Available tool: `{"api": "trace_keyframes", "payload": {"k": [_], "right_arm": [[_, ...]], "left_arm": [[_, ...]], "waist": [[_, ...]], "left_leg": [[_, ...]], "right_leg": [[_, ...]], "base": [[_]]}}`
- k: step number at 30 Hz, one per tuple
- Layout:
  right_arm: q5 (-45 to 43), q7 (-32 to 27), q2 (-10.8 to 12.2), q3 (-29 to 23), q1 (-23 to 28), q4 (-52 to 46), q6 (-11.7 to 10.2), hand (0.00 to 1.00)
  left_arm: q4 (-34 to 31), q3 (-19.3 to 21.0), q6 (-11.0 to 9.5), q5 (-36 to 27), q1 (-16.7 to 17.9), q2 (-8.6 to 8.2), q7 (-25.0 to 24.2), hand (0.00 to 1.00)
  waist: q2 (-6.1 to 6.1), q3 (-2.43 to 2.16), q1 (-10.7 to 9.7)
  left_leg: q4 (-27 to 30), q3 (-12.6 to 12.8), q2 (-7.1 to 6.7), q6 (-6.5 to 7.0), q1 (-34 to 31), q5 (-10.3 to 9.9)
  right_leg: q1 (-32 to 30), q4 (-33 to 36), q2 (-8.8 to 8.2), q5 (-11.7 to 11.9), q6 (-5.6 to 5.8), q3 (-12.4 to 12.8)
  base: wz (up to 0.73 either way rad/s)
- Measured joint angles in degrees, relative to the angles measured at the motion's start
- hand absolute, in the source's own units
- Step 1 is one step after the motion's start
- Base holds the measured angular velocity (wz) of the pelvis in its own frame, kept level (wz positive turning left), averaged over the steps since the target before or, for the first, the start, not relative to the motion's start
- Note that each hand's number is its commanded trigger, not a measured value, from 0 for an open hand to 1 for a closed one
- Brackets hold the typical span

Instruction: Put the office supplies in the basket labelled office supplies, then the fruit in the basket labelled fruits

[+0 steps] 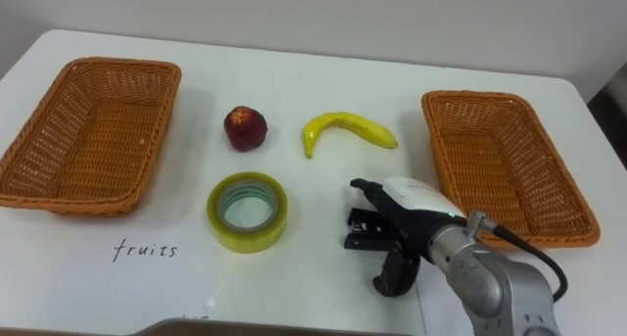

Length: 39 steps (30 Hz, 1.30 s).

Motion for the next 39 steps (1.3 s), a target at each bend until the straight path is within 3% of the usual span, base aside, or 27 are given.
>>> {"api": "trace_keyframes", "payload": {"k": [2, 4, 10, 24, 25, 26, 27, 28, 29, 35, 39], "right_arm": [[0.02, -0.08, 0.22, 0.00, -1.06, 1.78, 0.17, 0.00], [0.02, -0.84, 0.22, 0.11, -1.87, 3.79, 1.76, 0.00], [0.02, -0.82, 0.30, 1.51, -2.49, 5.26, 5.00, 0.00], [0.01, 1.31, 0.49, 1.83, -4.34, 7.58, 8.66, 0.00], [0.02, 1.31, 0.49, 1.84, -4.50, 7.74, 8.66, 0.06], [0.02, 1.30, 0.48, 1.84, -4.51, 7.74, 8.66, 0.51], [0.02, 1.30, 0.48, 1.84, -4.51, 7.74, 8.67, 0.57], [0.03, 1.29, 0.47, 1.83, -4.51, 7.74, 8.68, 0.85], [0.03, 1.30, 0.46, 1.83, -4.51, 7.74, 8.68, 1.00], [-1.40, 0.48, 0.36, 2.36, -4.20, 7.57, 8.67, 1.00], [-6.08, -1.81, 1.73, 3.89, -4.67, 7.89, 9.51, 1.00]], "left_arm": [[-0.13, 0.00, -0.01, -0.06, 0.14, 0.08, 0.16, 0.00], [-0.60, -0.03, 0.11, -0.01, 0.30, 0.42, 0.71, 0.00], [-2.07, -0.05, 1.32, 0.02, 0.79, 0.64, 1.98, 0.00], [-2.08, -0.03, 2.43, -0.88, 0.56, 0.93, 3.15, 0.00], [-2.08, -0.03, 2.63, -1.34, 0.47, 0.94, 3.28, 0.00], [-2.08, -0.03, 2.70, -1.39, 0.43, 0.94, 3.32, 0.00], [-2.08, -0.04, 2.75, -1.76, 0.36, 0.95, 3.47, 0.00], [-2.08, -0.05, 2.78, -2.14, 0.30, 0.96, 3.75, 0.00], [-2.08, -0.05, 2.79, -2.15, 0.27, 0.96, 3.88, 0.00], [-2.02, -0.11, 2.95, -2.14, 0.23, 0.95, 4.19, 0.00], [-1.99, -0.16, 2.97, -2.20, 0.34, 0.94, 4.42, 0.00]], "waist": [[-0.49, -0.23, -0.01], [-1.34, -0.49, 0.02], [-2.10, -0.26, 0.29], [-3.20, -0.24, 1.60], [-3.23, -0.24, 1.61], [-3.25, -0.25, 1.63], [-3.28, -0.24, 1.63], [-3.28, -0.24, 1.60], [-3.28, -0.24, 1.60], [-3.29, -0.23, 1.60], [-3.19, -0.27, 1.81]], "left_leg": [[0.04, 0.00, 0.00, 0.00, 0.05, 0.00], [0.08, -0.09, -0.02, 0.00, 0.29, 0.00], [0.19, -0.37, -0.05, 0.14, 0.66, -0.09], [0.19, -1.11, -0.18, 0.23, 0.47, -0.10], [0.15, -1.11, -0.16, 0.23, 0.47, -0.10], [0.13, -1.13, -0.16, 0.23, 0.47, -0.11], [0.09, -1.24, -0.15, 0.24, 0.47, -0.11], [0.07, -1.36, -0.15, 0.24, 0.47, -0.11], [0.07, -1.40, -0.15, 0.24, 0.47, -0.11], [0.30, -1.70, -0.14, 0.24, 0.60, -0.11], [0.33, -2.14, -0.20, 0.26, 0.48, -0.08]], "right_leg": [[0.05, -0.08, 0.03, 0.00, 0.00, 0.06], [0.37, -0.16, 0.01, 0.00, 0.00, -0.08], [1.03, -0.23, -0.13, 0.19, 0.15, -0.88], [1.21, -1.07, -0.22, 0.37, 0.22, -1.71], [1.21, -1.08, -0.21, 0.37, 0.22, -1.77], [1.22, -1.07, -0.21, 0.37, 0.22, -1.81], [1.30, -1.06, -0.21, 0.37, 0.23, -1.99], [1.37, -1.02, -0.22, 0.37, 0.23, -2.17], [1.48, -1.01, -0.22, 0.38, 0.24, -2.22], [1.91, -0.99, -0.24, 0.52, 0.23, -2.44], [1.94, -0.96, -0.35, 0.60, 0.20, -2.81]], "base": [[0.00], [0.00], [0.02], [0.02], [0.00], [0.00], [0.04], [0.04], [0.05], [0.02], [0.04]]}}
